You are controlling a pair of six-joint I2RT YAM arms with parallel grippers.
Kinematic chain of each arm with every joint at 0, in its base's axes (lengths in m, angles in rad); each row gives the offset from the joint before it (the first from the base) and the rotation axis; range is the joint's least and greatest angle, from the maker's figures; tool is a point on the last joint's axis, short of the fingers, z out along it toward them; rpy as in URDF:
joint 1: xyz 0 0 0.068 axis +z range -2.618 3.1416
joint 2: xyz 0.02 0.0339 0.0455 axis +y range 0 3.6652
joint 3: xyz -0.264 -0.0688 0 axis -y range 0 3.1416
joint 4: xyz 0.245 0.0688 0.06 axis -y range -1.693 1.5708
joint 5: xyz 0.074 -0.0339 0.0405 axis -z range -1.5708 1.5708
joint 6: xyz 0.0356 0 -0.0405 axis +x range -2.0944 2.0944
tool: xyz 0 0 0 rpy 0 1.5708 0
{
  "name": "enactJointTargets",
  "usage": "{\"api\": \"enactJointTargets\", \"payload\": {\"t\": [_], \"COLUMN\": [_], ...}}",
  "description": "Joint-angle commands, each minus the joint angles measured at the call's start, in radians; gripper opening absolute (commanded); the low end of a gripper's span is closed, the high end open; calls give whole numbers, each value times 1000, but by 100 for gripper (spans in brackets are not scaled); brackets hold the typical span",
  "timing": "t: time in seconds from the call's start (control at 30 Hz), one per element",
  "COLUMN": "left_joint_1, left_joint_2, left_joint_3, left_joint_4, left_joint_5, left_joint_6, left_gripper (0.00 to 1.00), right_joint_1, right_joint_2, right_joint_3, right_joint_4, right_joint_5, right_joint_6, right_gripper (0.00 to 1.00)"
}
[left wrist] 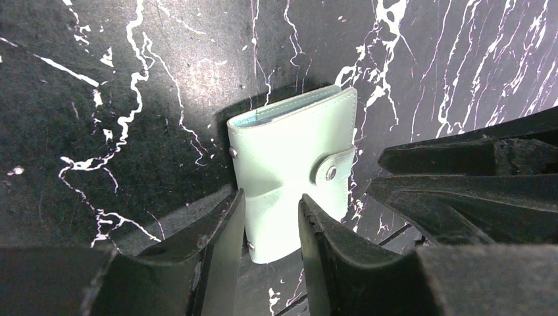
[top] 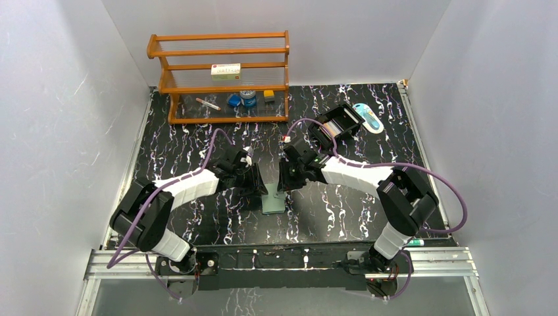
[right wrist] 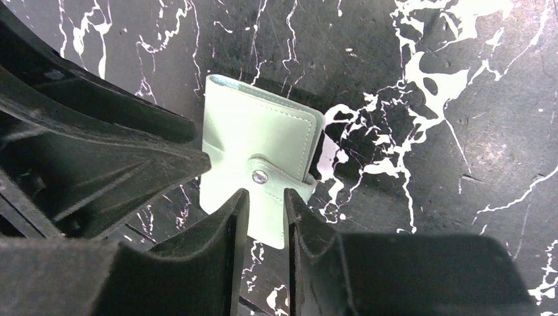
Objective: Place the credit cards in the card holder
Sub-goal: Close the card holder at the center of the board.
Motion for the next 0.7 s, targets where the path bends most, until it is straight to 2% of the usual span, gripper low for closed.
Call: {"api": "enactJointTargets", "payload": {"t": [0.0,0.1,0.27,0.4,0.67], "left_joint_1": [-1,0,1,1,0], "left_joint_2": [9,10,-9,37,50], "left_joint_3": [22,55,30,43,39], "left_joint_4": [10,0,97,27,-52], "left_joint_5": [50,88,133,89,-8], "left_joint_6": [-4,-12,-63,-39,7], "left_gripper": [35,31,21,9,10], "right_joint_1": [2,2,2,1,11], "right_joint_2": [-1,11,45,109,170], "right_joint_3": [11,12,13,83,135], "right_joint_4": [53,58,85,37,-43], "right_joint_5": [13,24,23,52,77], "right_joint_6": [61,77,69,15,-43], "right_gripper": [35,35,34,34,31]}}
